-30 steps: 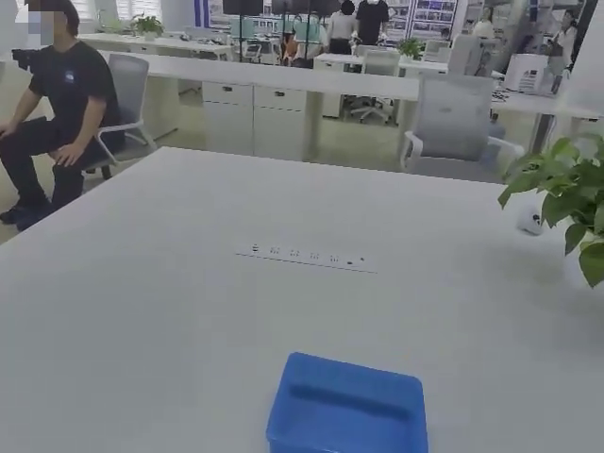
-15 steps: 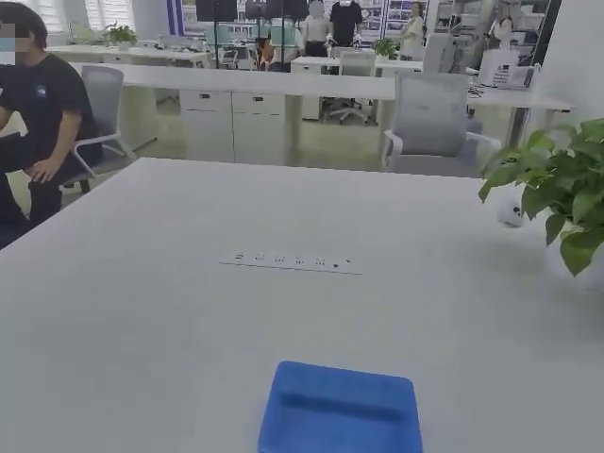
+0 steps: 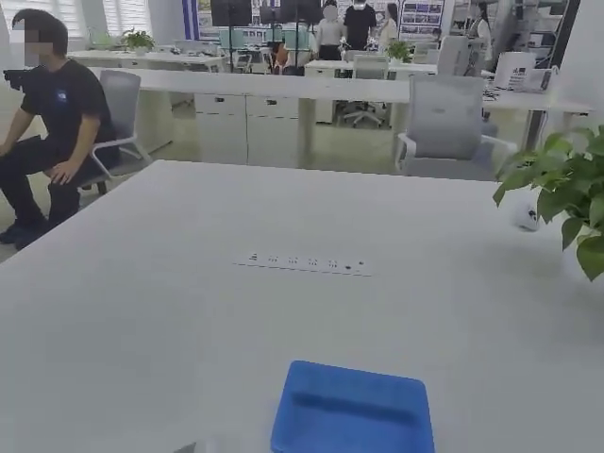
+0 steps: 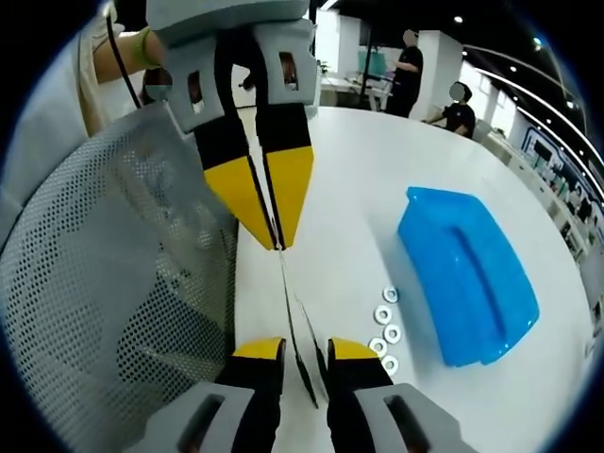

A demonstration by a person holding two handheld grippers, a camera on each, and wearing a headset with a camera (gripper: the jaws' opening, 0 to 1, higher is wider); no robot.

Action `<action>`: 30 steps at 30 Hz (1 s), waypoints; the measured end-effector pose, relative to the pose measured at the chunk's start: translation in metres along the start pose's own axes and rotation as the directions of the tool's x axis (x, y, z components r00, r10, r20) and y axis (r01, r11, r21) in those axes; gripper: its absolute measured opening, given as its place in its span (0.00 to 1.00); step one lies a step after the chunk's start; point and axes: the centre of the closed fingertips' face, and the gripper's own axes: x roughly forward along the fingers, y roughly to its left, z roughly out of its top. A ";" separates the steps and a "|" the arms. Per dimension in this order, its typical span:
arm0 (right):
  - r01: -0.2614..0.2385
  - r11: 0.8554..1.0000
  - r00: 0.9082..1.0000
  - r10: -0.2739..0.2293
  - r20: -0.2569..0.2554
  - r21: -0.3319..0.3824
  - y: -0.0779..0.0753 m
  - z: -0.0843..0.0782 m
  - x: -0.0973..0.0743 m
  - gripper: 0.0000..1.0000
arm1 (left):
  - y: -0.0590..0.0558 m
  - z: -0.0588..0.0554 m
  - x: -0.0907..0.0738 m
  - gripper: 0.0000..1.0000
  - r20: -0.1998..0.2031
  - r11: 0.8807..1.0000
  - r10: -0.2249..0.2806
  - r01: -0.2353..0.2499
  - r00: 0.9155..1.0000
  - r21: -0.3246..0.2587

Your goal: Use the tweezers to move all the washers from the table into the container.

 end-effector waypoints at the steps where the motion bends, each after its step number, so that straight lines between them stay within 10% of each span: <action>1: -0.005 1.000 1.000 0.005 0.001 -0.004 0.001 0.001 0.001 0.13 | -0.001 0.004 -0.001 0.00 0.004 1.000 -0.001 0.001 1.000 0.009; 18: -0.031 0.997 0.999 0.033 0.020 -0.076 0.009 0.009 0.001 0.03 | -0.002 0.021 -0.009 0.00 0.012 0.998 -0.021 0.021 1.000 0.058; 30: -0.022 0.999 0.992 0.026 0.123 -0.038 0.010 0.028 0.006 0.04 | -0.003 0.031 -0.018 0.00 0.050 0.998 -0.035 0.032 0.998 0.054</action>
